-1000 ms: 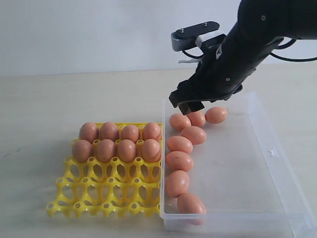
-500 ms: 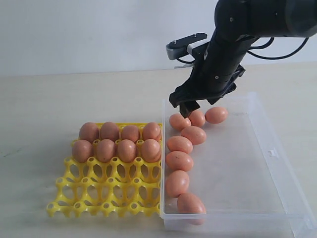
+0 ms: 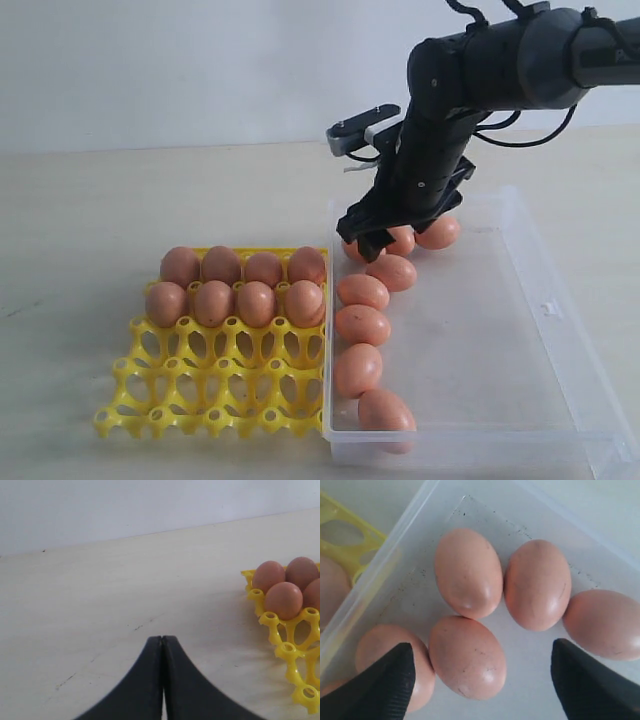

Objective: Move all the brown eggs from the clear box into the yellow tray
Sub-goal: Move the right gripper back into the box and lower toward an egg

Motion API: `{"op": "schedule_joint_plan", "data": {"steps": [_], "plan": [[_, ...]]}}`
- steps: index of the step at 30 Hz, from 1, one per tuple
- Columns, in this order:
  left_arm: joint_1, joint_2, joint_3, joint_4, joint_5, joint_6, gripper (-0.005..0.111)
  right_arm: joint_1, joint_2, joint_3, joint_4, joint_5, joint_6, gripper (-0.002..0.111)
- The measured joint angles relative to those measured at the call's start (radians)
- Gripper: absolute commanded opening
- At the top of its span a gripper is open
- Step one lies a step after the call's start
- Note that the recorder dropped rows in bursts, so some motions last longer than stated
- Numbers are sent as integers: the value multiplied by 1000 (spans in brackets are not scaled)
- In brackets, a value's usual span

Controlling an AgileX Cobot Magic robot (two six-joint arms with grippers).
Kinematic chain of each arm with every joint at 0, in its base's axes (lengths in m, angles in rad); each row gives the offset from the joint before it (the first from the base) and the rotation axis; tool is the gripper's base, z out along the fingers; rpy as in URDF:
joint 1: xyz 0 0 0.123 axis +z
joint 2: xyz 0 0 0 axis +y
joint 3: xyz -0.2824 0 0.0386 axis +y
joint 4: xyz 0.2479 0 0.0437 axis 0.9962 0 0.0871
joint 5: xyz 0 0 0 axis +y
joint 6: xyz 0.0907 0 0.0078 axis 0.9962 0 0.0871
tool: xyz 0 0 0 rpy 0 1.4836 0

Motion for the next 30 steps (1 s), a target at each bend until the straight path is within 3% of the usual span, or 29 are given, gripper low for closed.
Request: {"op": "schedule_joint_plan", "data": {"steps": [30], "plan": [[0,0,0,0,0,0,0,33,44,46,4,-62,-185,71]]}}
